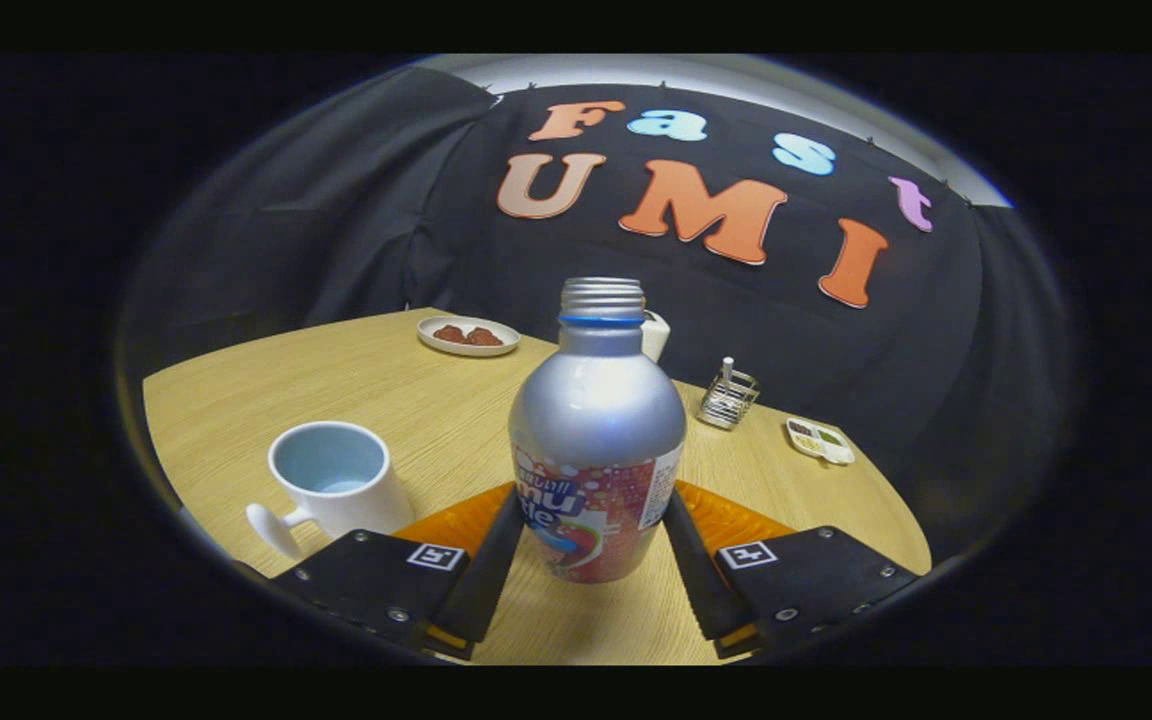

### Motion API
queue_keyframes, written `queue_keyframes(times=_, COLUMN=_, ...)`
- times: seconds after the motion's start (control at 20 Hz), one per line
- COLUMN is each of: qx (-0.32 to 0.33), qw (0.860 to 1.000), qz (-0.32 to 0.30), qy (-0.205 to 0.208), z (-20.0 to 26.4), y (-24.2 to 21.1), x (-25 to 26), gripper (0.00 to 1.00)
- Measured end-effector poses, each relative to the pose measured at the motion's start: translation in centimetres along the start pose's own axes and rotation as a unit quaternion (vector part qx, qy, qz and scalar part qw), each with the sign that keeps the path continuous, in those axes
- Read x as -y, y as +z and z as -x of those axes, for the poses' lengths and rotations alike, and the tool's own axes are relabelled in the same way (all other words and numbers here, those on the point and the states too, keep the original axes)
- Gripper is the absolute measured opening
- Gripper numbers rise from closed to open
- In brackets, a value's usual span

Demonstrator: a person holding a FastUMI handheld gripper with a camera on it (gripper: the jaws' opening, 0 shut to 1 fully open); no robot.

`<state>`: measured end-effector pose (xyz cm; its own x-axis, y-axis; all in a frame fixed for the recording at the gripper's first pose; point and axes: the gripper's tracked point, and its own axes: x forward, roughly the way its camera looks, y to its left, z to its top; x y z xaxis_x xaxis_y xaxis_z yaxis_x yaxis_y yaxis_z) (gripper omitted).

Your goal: Take the bottle from table, then pour the juice into the cup, finally place the bottle on the coaster

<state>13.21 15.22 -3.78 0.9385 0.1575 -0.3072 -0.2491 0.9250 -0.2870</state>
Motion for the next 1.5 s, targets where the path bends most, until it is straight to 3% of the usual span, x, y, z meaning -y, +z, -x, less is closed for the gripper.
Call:
queue_keyframes(times=0.25, qx=0.014, qw=0.998, qz=-0.062, qy=0.007, z=-3.5, y=0.8, x=0.7, gripper=0.77)
queue_keyframes(times=0.85, qx=0.03, qw=0.991, qz=-0.131, qy=0.008, z=-10.9, y=1.9, x=1.1, gripper=0.77)
queue_keyframes(times=1.5, qx=0.003, qw=0.994, qz=-0.111, qy=-0.005, z=-13.0, y=0.4, x=0.6, gripper=0.78)
